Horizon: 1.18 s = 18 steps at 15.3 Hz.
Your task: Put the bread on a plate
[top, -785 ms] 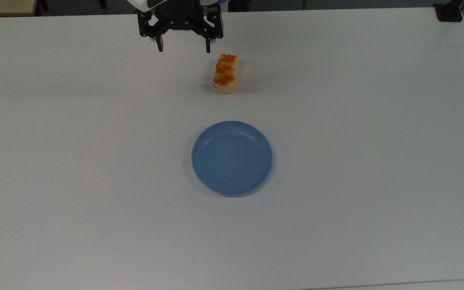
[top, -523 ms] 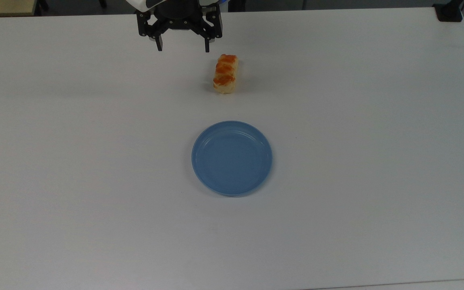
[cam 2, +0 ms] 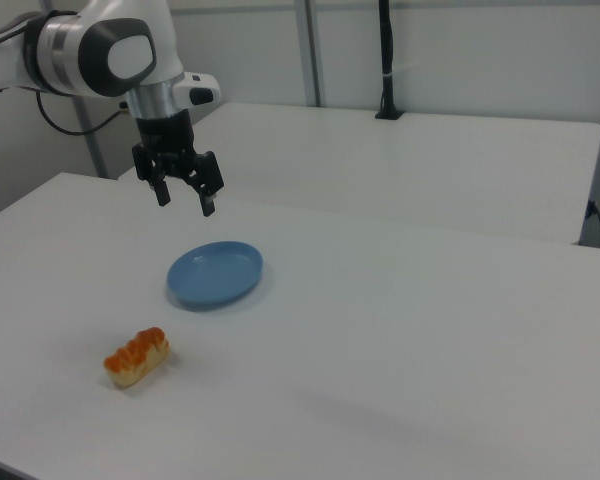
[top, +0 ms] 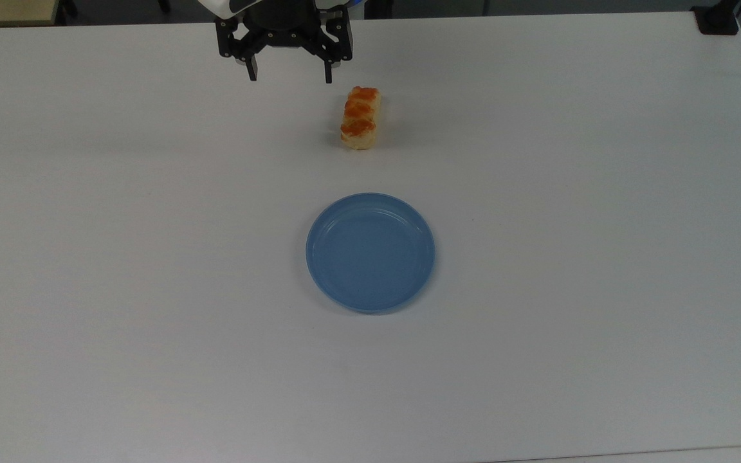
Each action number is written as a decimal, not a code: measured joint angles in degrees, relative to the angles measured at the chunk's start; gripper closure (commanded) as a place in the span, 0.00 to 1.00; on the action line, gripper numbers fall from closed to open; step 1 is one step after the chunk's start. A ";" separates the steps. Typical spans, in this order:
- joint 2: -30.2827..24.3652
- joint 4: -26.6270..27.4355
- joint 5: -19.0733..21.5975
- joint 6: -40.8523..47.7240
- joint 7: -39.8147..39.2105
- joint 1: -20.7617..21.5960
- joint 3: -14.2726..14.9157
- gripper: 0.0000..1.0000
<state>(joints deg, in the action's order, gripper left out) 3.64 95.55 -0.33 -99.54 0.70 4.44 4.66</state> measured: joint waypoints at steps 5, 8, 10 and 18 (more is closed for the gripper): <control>-0.02 0.01 0.00 1.74 -0.22 0.00 -0.01 0.00; -0.02 0.75 0.01 4.67 -1.01 0.24 -0.19 0.00; -0.01 2.34 0.01 4.78 -1.40 0.55 -0.44 0.00; -0.78 19.19 0.01 -4.51 -1.45 4.38 -0.98 0.00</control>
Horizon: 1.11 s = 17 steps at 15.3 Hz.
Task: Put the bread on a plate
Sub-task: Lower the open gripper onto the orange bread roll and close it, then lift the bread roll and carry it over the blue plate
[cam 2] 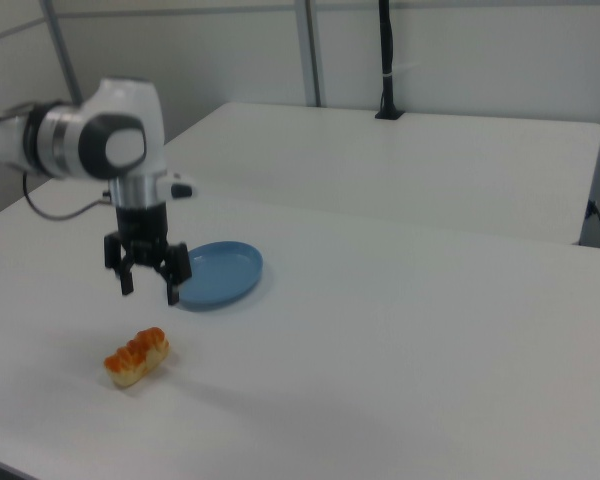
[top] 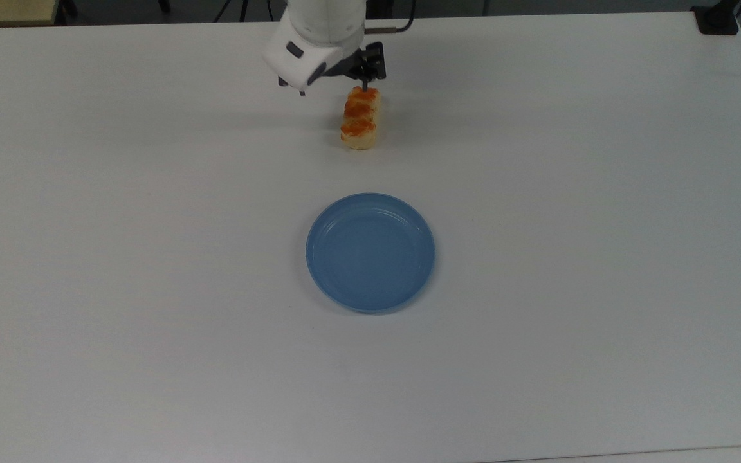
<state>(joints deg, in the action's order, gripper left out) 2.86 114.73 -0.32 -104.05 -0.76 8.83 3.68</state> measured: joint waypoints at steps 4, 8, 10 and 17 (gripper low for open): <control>-1.41 10.83 0.00 -11.54 0.01 2.21 -0.05 0.00; -2.10 15.01 0.00 -16.61 0.56 3.92 -0.05 0.00; -2.09 15.63 -0.32 -18.20 3.26 4.91 -0.05 0.00; 0.99 16.52 -5.88 -19.44 11.25 6.68 -1.19 0.59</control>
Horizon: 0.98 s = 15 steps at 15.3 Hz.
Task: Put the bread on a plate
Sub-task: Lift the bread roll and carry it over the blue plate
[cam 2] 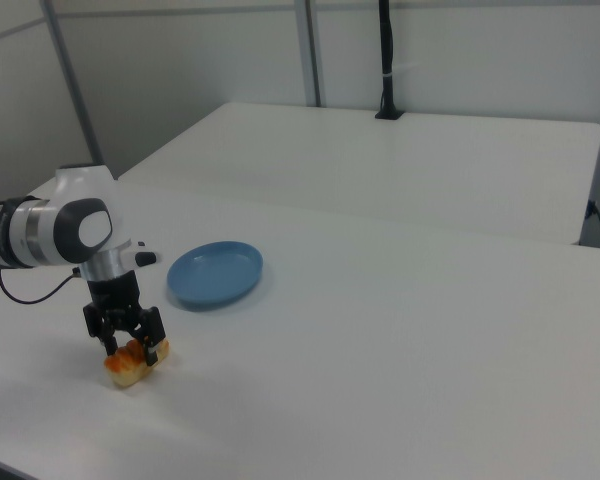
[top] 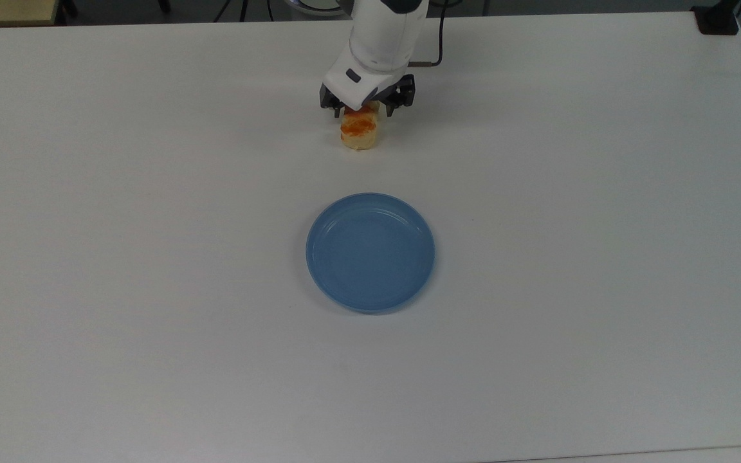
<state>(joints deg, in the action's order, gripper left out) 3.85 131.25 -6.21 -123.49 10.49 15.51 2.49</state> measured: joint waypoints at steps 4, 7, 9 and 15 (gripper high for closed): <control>1.15 -0.42 -0.30 -1.25 0.09 -0.04 -0.06 0.75; 1.00 -3.58 -0.31 -1.33 0.07 -0.41 -0.06 0.71; 0.94 -8.58 -0.30 -1.23 -0.88 -1.10 -0.02 0.69; 8.72 -28.02 3.45 -0.76 -3.46 -3.62 0.41 0.58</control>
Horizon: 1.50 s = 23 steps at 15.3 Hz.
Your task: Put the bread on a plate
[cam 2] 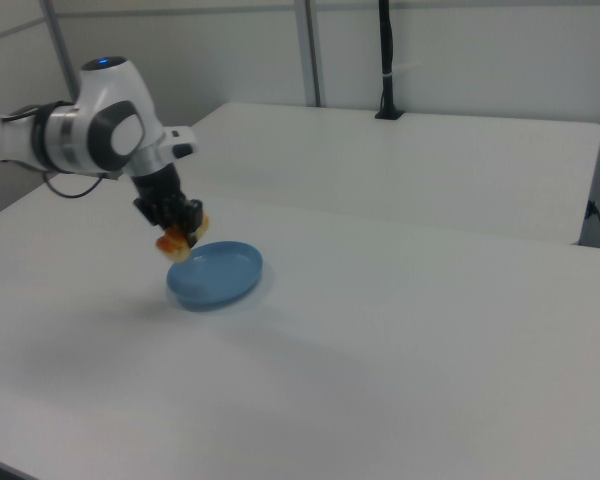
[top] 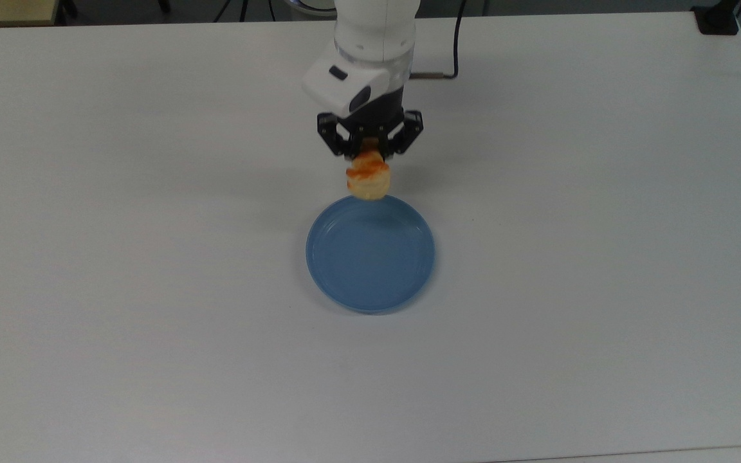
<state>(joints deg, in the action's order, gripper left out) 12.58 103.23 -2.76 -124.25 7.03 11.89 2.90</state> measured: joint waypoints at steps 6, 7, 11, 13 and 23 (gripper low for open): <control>15.92 -13.87 0.04 0.00 0.08 -0.96 0.02 0.18; 17.15 -14.45 0.04 0.00 0.08 -1.00 0.02 0.00; 19.58 -14.88 0.03 0.00 0.11 -0.84 -0.04 0.00; 19.55 -15.46 0.03 0.00 0.12 -0.78 -0.04 0.00; -2.75 -11.47 0.03 17.43 -0.85 -5.15 0.17 0.00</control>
<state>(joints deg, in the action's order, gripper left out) 9.82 91.76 -2.73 -106.82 6.18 6.74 3.07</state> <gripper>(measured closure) 0.000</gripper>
